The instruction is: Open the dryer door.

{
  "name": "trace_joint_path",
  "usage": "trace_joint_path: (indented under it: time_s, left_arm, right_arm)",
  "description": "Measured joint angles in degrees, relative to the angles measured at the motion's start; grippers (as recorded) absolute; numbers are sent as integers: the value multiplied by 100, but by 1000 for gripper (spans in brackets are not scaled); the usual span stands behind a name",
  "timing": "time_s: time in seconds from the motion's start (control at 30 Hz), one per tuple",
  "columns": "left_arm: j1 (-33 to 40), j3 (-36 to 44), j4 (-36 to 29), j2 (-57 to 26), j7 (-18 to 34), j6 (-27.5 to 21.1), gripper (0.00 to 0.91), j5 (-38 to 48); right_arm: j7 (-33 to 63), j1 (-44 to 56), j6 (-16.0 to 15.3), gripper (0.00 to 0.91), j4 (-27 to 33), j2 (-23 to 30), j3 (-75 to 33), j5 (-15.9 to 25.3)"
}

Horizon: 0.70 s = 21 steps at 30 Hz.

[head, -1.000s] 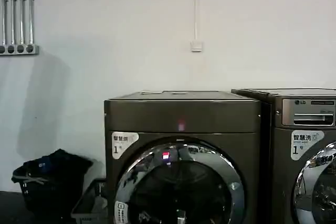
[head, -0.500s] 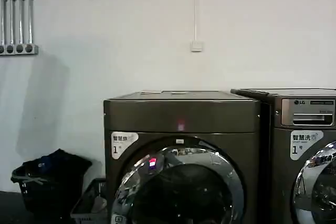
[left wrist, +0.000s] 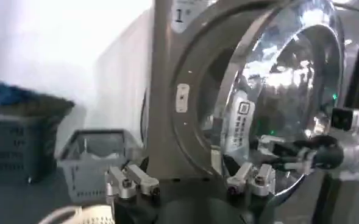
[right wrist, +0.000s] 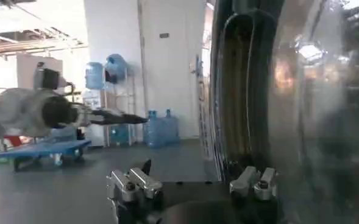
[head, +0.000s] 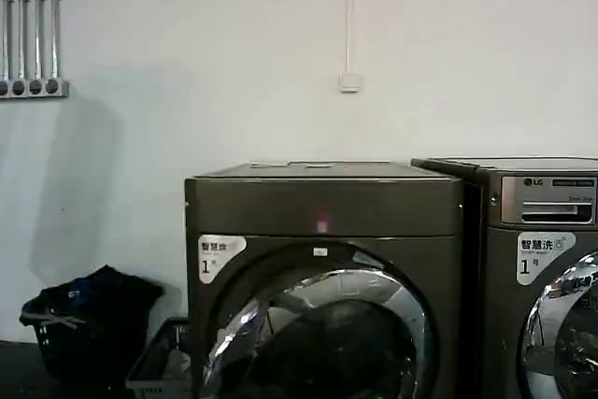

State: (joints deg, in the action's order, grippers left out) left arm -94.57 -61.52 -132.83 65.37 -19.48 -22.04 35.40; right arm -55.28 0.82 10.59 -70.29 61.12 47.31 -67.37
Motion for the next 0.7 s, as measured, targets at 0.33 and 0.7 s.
trace_joint_path:
  time_s: [0.33, 0.7]
  left_arm:
    - [411, 273, 760, -586, -289, 1005, 907, -443]
    - [941, 995, 1687, -1254, -470, 2327, 907, -610]
  right_arm:
    - [-27, -182, -43, 907, -613, -372, 249, -185]
    - [-32, -309, -76, 907, -1251, -820, 406, -272]
